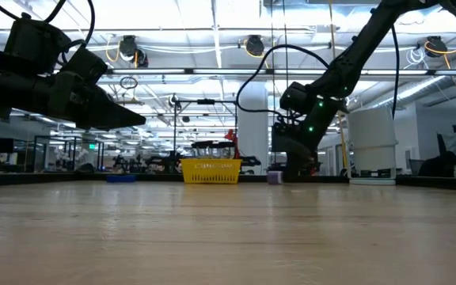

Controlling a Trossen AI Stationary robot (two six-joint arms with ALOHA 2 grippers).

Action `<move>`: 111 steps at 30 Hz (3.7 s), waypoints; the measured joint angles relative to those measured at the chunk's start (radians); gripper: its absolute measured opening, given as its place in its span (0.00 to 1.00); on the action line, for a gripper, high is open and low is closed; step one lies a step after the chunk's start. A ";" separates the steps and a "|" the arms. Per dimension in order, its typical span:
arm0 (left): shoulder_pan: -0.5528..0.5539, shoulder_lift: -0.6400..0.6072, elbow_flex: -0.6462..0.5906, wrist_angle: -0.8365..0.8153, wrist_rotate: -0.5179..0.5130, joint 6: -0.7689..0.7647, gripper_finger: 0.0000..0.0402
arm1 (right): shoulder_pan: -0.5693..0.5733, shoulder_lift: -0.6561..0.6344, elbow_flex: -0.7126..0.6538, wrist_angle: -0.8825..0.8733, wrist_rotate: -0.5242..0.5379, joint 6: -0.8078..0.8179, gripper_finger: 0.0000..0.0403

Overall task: Pick & Place Office items
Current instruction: Put the purple charger adapter into the black bin

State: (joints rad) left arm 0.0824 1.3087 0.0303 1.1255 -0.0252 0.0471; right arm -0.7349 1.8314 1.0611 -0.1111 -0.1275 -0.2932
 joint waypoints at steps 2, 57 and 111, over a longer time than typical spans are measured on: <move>0.000 0.000 0.000 0.000 0.000 0.000 0.02 | 0.000 0.000 0.000 0.010 0.000 0.003 0.13; 0.000 0.000 0.000 -0.010 -0.002 -0.023 0.08 | 0.834 0.301 0.411 0.056 0.098 0.177 0.16; -0.230 0.000 0.842 -1.543 -0.110 -0.338 0.26 | 0.848 -0.390 -0.679 1.199 0.291 0.229 0.00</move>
State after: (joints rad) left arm -0.1474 1.3087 0.8719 -0.4177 -0.1349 -0.2905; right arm 0.1131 1.4418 0.3824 1.0878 0.1636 -0.0643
